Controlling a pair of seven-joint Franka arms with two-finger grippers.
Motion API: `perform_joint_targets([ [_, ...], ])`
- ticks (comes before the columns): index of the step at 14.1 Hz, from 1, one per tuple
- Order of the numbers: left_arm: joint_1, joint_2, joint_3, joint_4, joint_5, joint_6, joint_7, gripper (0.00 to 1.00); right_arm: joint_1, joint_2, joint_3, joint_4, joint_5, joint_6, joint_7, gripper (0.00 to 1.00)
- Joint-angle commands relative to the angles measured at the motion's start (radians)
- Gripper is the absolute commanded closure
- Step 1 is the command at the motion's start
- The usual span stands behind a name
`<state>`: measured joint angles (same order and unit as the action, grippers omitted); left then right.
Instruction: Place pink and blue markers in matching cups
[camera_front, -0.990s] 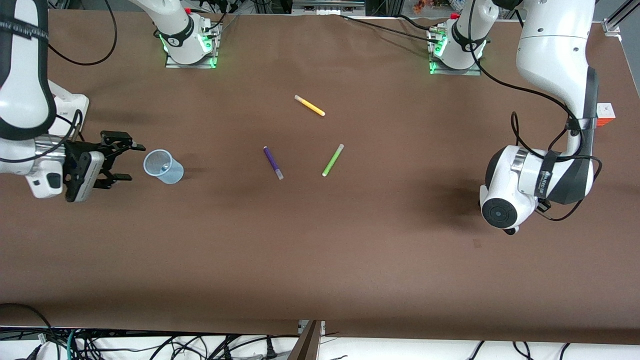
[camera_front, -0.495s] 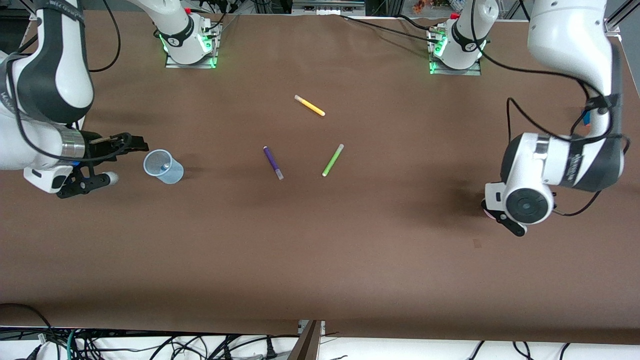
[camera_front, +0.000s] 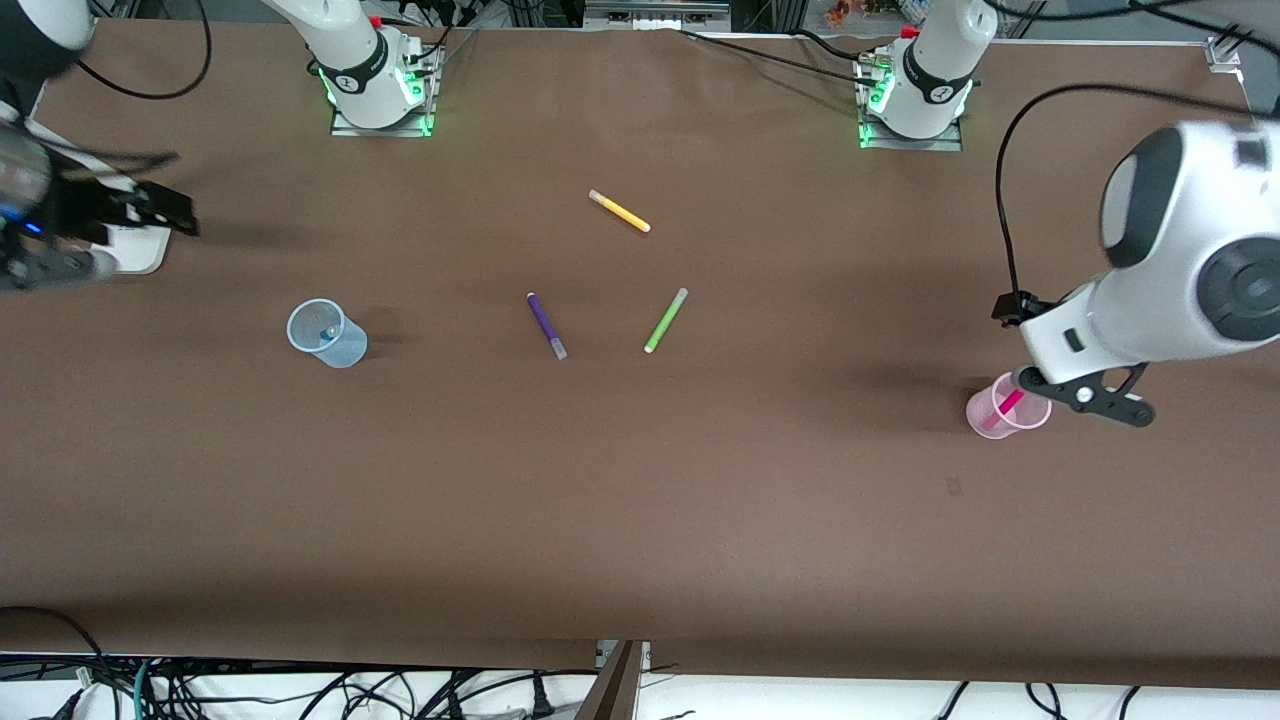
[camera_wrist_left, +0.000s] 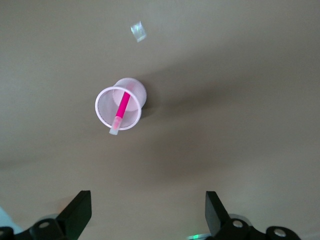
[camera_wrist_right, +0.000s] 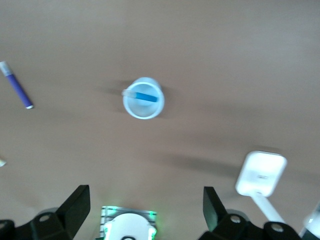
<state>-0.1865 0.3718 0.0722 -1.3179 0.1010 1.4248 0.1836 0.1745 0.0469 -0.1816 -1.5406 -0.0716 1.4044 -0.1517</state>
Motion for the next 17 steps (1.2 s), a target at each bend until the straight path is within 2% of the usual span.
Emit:
perform_joint_targets([
  [1, 0.015, -0.058, -0.002, 0.049, -0.068, -0.026, -0.070, 0.00, -0.044, -0.093, 0.034, -0.053, -0.030, 0.004, 0.014, 0.00],
  [3, 0.083, -0.173, -0.002, -0.062, -0.159, 0.017, -0.125, 0.00, -0.067, -0.104, 0.042, -0.053, -0.016, -0.025, 0.021, 0.00],
  [6, 0.130, -0.338, 0.000, -0.294, -0.158, 0.207, -0.153, 0.00, -0.089, -0.105, 0.056, -0.056, 0.015, -0.053, 0.070, 0.00],
  [8, 0.130, -0.390, -0.002, -0.374, -0.156, 0.235, -0.168, 0.00, -0.087, -0.098, 0.059, -0.047, 0.033, -0.073, 0.125, 0.00],
  [10, 0.130, -0.399, -0.012, -0.394, -0.135, 0.272, -0.174, 0.00, -0.087, -0.070, 0.056, -0.015, 0.035, -0.073, 0.123, 0.00],
  [12, 0.137, -0.412, -0.063, -0.406, -0.100, 0.279, -0.235, 0.00, -0.087, -0.055, 0.054, 0.017, 0.038, -0.076, 0.119, 0.00],
  [14, 0.137, -0.438, -0.068, -0.445, -0.098, 0.278, -0.266, 0.00, -0.089, -0.051, 0.053, 0.020, 0.038, -0.076, 0.118, 0.00],
  [17, 0.142, -0.435, -0.068, -0.443, -0.098, 0.278, -0.259, 0.00, -0.090, -0.050, 0.051, 0.022, 0.036, -0.074, 0.118, 0.00],
])
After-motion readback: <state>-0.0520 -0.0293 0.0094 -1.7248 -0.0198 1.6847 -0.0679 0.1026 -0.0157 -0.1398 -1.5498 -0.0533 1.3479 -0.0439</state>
